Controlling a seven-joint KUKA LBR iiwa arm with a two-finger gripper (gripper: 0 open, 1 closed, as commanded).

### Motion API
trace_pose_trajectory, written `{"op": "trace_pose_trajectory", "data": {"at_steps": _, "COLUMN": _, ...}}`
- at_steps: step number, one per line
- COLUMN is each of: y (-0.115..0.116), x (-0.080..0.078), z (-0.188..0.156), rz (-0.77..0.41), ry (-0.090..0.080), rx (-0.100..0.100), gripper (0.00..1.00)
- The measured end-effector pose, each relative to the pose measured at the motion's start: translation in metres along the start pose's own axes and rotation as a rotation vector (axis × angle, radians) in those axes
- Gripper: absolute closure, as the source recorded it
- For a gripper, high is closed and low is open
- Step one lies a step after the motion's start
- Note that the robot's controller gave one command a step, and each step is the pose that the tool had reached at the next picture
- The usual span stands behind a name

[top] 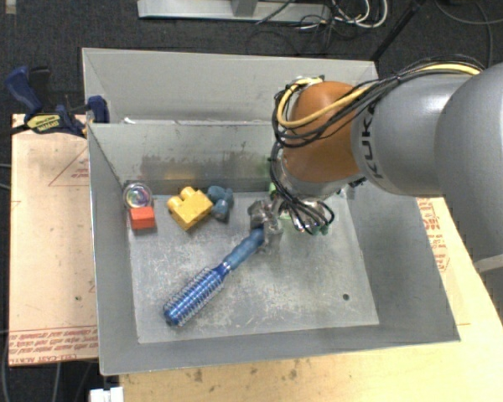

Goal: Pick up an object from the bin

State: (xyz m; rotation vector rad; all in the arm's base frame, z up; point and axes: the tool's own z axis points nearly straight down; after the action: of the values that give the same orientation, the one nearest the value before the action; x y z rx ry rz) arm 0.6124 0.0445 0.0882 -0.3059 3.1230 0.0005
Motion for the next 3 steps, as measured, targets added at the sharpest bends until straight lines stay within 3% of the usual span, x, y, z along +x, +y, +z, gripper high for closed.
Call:
{"op": "trace_pose_trajectory", "data": {"at_steps": 1, "y": 0.000, "x": -0.013, "z": -0.009, "rz": -0.030, "ry": 0.000, "rx": 0.000, "gripper": 1.00}}
{"op": "trace_pose_trajectory", "data": {"at_steps": 2, "y": 0.001, "x": -0.019, "z": -0.073, "rz": -0.044, "ry": -0.006, "rx": 0.001, "gripper": 1.00}}
{"op": "trace_pose_trajectory", "data": {"at_steps": 3, "y": 0.001, "x": -0.017, "z": -0.069, "rz": -0.044, "ry": 0.000, "rx": -0.001, "gripper": 0.00}}
